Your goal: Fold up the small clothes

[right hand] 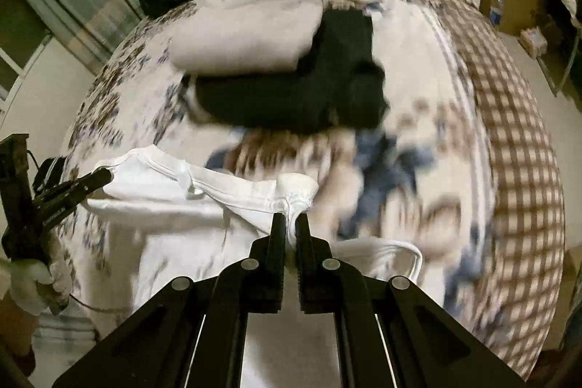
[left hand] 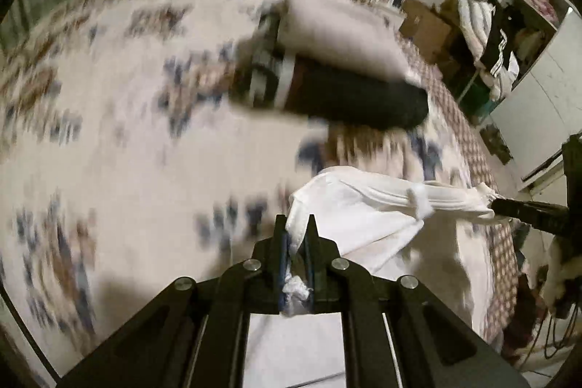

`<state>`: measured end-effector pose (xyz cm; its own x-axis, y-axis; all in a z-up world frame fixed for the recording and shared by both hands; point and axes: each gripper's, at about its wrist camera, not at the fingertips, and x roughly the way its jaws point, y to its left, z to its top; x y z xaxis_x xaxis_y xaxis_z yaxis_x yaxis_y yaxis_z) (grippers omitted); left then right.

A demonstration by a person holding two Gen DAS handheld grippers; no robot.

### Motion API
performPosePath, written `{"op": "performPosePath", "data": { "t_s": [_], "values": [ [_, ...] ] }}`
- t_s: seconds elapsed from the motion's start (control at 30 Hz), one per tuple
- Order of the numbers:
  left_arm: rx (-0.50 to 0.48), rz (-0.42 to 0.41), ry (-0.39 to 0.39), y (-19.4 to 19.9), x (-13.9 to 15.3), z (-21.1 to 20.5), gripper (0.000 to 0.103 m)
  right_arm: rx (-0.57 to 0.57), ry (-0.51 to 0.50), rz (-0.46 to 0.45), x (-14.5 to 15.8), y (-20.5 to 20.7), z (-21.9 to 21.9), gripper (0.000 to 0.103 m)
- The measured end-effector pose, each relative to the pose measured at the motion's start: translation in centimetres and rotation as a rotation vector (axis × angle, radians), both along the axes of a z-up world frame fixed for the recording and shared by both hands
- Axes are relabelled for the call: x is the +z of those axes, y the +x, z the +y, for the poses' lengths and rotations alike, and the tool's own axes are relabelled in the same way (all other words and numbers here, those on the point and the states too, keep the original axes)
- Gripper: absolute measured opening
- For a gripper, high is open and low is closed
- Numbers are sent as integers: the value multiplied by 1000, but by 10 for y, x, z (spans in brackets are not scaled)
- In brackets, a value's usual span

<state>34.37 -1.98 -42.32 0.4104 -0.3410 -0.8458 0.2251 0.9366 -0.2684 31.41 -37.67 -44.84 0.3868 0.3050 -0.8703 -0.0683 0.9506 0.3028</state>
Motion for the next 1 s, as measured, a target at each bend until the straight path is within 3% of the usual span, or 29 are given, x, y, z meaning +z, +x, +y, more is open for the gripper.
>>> {"op": "performPosePath", "data": {
  "t_s": [0.1,0.27,0.37,0.4,0.43,0.5,0.6,0.73,0.8,0.87,0.9,0.93,1.0],
  "values": [
    [-6,124,15,-42,-33,6,6,6,-12,49,-18,-49,0,6],
    [15,312,-22,-83,-73,21,11,25,17,278,-78,-101,-9,7],
    [64,318,-36,-81,-67,30,25,4,19,386,-99,-107,-20,25],
    [86,295,-62,-76,-61,35,29,-12,37,388,-98,-108,-25,41],
    [108,270,-82,-71,-55,39,43,-34,66,369,-93,-107,-31,53],
    [144,231,-117,-59,-51,46,62,-78,130,317,-80,-104,-43,64],
    [161,220,-181,-27,-60,44,63,-139,168,265,-70,-91,-58,79],
    [92,286,-134,14,-102,20,63,-171,193,241,-86,-55,-71,85],
    [65,331,-99,25,-126,10,62,-172,202,254,-104,-33,-76,85],
    [54,321,-68,26,-133,4,60,-165,212,293,-128,-12,-78,85],
    [48,293,-60,24,-130,3,40,-171,224,318,-138,-5,-77,83],
    [26,273,-43,23,-126,0,18,-178,239,316,-142,-2,-78,61],
    [-9,240,-14,21,-119,-4,16,-177,235,288,-144,3,-76,13]
  ]
}}
